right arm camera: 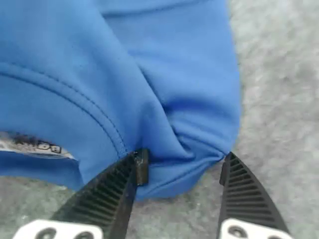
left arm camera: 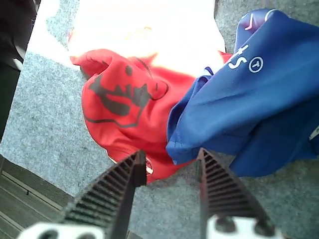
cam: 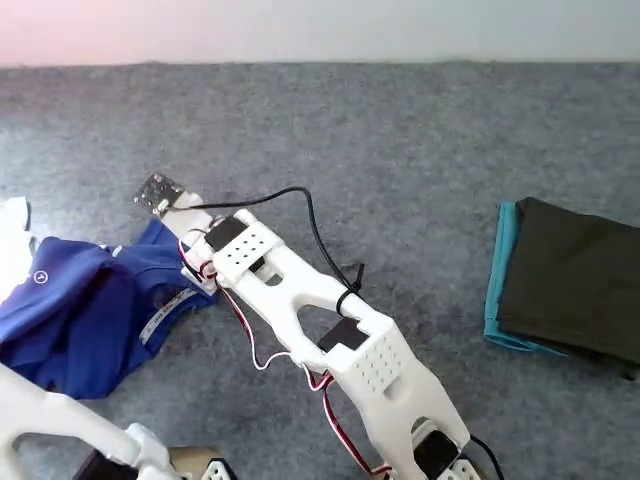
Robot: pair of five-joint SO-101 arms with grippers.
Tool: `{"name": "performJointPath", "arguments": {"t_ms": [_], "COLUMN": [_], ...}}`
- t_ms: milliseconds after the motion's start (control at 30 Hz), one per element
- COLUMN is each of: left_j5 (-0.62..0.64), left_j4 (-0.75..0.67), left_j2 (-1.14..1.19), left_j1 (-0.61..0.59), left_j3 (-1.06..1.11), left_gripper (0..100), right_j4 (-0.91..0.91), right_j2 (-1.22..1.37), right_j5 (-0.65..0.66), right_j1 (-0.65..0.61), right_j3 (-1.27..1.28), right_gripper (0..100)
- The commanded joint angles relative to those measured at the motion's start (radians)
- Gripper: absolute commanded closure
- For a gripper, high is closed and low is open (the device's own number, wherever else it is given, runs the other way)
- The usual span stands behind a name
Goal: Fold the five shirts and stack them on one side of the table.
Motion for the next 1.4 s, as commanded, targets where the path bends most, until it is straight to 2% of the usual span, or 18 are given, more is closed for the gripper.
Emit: {"name": "performJointPath", "arguments": {"t_ms": [0, 133, 200, 433, 600, 733, 867, 1033, 1233, 1300, 1367], "left_j5": [0.017, 0.017, 0.017, 0.017, 0.017, 0.017, 0.017, 0.017, 0.017, 0.017, 0.017], "left_j4": [0.005, 0.003, 0.006, 0.006, 0.021, 0.023, 0.021, 0.021, 0.021, 0.02, 0.02], "left_j2": [-0.008, -0.008, -0.009, -0.133, -0.31, -0.411, -0.462, -0.483, -0.477, -0.477, -0.477], "left_j1": [0.005, 0.006, 0.006, 0.008, 0.068, 0.089, 0.089, 0.094, 0.094, 0.095, 0.095], "left_j3": [-0.036, -0.036, -0.039, -0.041, -0.024, 0.025, 0.087, 0.134, 0.171, 0.186, 0.199], "left_gripper": [83, 83, 83, 83, 83, 83, 83, 83, 83, 83, 83], "right_j4": [0.064, 0.266, 0.404, 0.788, 0.8, 0.803, 0.802, 0.797, 0.794, 0.796, 0.796], "right_j2": [0.005, 0.051, 0.067, 0.084, 0.028, -0.099, -0.315, -0.59, -0.802, -0.842, -0.878], "right_j5": [0.032, 0.21, 0.255, 0.259, 0.259, 0.267, 0.316, 0.322, 0.321, 0.318, 0.318], "right_j1": [-0.007, -0.002, 0.01, 0.035, 0.097, 0.153, 0.193, 0.213, 0.32, 0.335, 0.34], "right_j3": [-0.072, -0.219, -0.319, -0.632, -0.603, -0.411, -0.063, 0.322, 0.646, 0.684, 0.687], "right_gripper": [81.3, 99.6, 96.9, 98.8, 98.9, 98.9, 98.9, 98.8, 98.7, 96.0, 87.9]}}
